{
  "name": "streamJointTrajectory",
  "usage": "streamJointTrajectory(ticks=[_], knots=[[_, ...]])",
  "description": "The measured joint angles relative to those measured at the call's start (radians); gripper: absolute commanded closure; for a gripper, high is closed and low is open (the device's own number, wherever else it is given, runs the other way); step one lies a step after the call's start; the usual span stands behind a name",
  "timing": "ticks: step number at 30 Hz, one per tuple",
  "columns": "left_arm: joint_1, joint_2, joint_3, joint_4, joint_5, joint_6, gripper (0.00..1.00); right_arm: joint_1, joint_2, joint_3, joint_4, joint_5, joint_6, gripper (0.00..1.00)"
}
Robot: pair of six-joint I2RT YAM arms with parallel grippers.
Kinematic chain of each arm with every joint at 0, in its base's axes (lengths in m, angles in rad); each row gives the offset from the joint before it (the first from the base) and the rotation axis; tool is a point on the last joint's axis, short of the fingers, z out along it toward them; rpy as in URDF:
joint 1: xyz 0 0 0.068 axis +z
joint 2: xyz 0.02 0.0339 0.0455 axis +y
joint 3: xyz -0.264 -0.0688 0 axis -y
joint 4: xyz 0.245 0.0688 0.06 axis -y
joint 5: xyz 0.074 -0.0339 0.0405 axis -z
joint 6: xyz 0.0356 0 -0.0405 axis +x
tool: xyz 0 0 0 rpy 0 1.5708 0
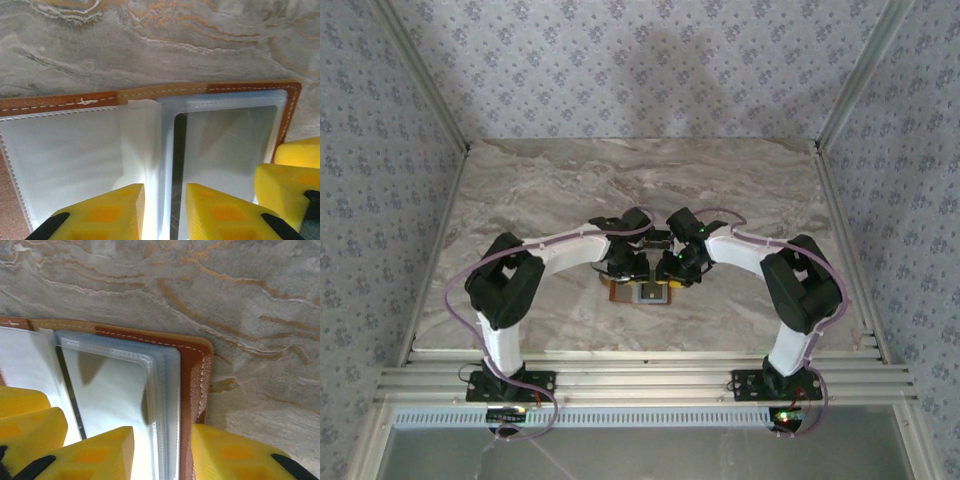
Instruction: Take the credit cards out of the card holder
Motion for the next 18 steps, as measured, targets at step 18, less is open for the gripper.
streamJointTrajectory(ticks=[18], knots=[[-0.011, 0.032, 0.014, -0.055, -0.084, 0.016, 0.73, -0.003, 0.01, -0.003, 0.007, -0.007, 0.0, 0.6]])
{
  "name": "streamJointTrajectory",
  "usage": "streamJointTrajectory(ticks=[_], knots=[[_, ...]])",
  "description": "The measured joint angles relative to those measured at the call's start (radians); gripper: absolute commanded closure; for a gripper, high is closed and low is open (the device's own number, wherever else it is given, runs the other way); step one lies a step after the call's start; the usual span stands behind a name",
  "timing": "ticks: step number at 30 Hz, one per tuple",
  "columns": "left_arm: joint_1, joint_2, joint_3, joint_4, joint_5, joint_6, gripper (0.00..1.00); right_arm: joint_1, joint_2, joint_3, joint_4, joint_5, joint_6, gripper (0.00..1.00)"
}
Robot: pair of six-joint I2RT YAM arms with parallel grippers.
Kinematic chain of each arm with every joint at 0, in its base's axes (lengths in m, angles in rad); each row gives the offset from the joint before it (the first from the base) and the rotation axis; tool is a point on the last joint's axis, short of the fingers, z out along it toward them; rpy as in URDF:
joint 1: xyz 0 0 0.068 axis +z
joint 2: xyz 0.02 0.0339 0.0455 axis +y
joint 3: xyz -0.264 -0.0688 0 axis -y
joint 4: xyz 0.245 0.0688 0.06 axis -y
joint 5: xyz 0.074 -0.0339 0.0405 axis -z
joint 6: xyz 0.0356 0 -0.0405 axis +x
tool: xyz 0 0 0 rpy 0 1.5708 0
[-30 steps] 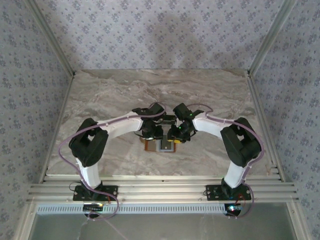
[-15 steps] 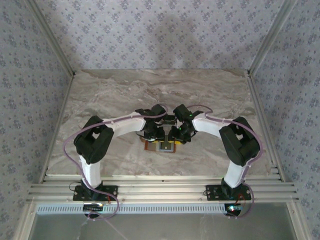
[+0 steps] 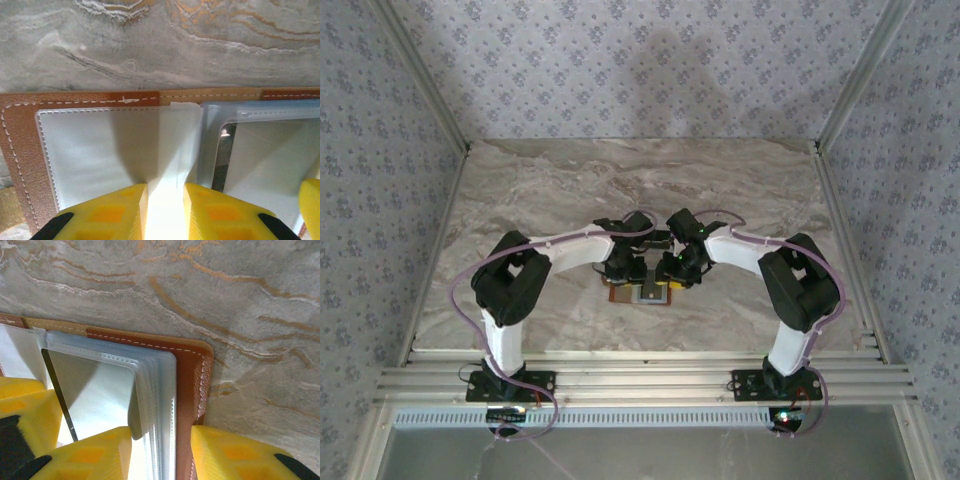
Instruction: Take the credit cards out of the card holder
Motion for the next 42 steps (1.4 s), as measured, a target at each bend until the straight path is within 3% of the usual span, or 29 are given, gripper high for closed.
streamJointTrajectory(ticks=[26, 42], knots=[[-0.009, -0.021, 0.045, -0.01, 0.021, 0.0, 0.69, -0.001, 0.0, 0.0, 0.0, 0.0, 0.0, 0.6], [-0.021, 0.033, 0.058, -0.017, -0.006, 0.0, 0.75, -0.002, 0.0, 0.0, 0.0, -0.001, 0.0, 0.59]])
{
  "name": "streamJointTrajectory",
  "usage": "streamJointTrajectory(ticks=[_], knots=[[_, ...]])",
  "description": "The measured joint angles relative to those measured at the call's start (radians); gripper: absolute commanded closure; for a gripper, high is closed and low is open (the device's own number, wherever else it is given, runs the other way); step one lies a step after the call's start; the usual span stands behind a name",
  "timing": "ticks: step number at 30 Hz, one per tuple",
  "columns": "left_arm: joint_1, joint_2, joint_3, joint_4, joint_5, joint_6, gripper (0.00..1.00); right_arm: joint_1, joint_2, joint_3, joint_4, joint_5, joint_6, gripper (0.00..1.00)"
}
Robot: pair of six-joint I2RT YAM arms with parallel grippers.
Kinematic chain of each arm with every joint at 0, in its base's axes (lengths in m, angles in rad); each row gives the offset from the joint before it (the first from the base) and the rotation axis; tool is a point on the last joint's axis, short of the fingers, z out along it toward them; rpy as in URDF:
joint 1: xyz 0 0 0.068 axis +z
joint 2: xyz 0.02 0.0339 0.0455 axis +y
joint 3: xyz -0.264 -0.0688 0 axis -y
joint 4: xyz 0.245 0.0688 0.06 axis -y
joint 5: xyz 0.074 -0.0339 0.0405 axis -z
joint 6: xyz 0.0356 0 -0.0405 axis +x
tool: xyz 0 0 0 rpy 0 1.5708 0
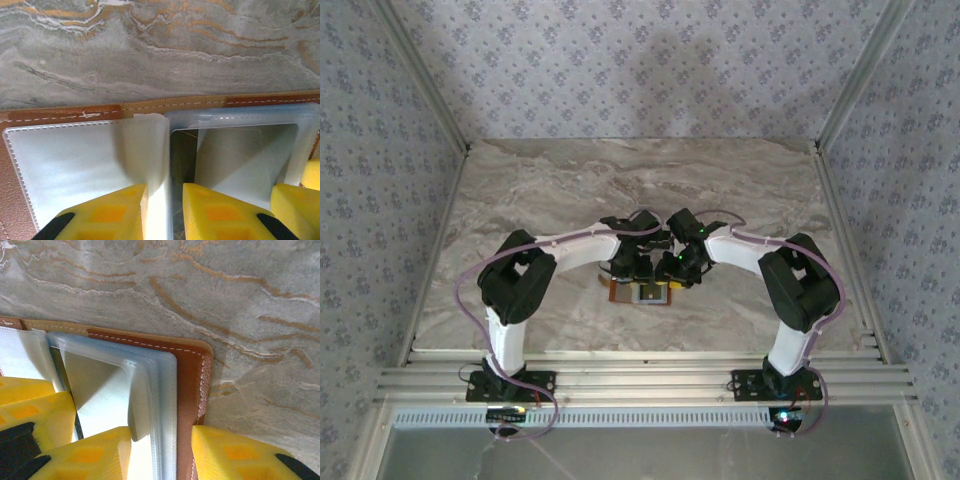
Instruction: Take the credit cards out of the card holder
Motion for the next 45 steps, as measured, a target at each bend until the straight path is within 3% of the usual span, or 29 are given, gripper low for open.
streamJointTrajectory(ticks=[22, 29, 38, 45], knots=[[0.0, -0.053, 0.0, -0.054, -0.067, 0.0, 0.79, -0.002, -0.009, 0.0, -0.011, 0.014, 0.0, 0.6], [0.01, -0.094, -0.024, 0.039, 0.026, -0.021, 0.82, -0.002, -0.018, 0.0, -0.034, 0.039, 0.0, 0.59], [0.071, -0.097, -0.176, 0.237, 0.193, -0.092, 0.83, 0.003, -0.018, 0.0, -0.036, 0.043, 0.0, 0.6], [0.086, -0.096, -0.2, 0.306, 0.237, -0.115, 0.82, 0.003, -0.018, 0.0, -0.037, 0.043, 0.0, 0.61]])
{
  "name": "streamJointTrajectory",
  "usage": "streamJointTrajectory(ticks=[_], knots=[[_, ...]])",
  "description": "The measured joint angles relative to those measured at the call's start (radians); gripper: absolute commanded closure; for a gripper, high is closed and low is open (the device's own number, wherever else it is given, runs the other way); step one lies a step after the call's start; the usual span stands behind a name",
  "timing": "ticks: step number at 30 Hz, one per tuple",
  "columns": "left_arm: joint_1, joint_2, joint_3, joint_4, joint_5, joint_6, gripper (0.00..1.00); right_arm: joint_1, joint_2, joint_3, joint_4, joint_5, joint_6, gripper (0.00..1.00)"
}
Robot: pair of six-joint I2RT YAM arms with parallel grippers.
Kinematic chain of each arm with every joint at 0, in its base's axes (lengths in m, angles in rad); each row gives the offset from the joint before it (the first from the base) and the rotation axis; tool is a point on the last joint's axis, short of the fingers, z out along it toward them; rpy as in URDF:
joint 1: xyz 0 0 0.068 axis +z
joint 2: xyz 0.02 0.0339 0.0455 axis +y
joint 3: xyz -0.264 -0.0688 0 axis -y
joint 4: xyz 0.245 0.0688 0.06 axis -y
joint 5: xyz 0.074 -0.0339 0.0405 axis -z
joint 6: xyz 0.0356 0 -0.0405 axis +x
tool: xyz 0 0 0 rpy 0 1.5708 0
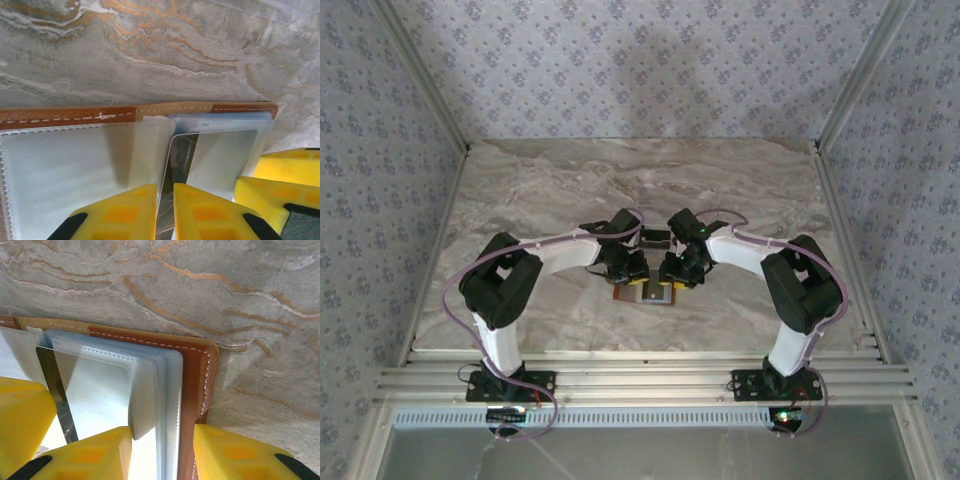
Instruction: Take the credit cards out of the card holder
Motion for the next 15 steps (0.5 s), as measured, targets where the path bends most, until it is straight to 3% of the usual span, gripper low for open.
streamJointTrajectory(ticks=[15], knots=[[0.006, 0.0, -0.029, 0.049, 0.015, -0.003, 0.77, 0.0, -0.034, 0.0, -0.014, 0.019, 0.0, 0.61]])
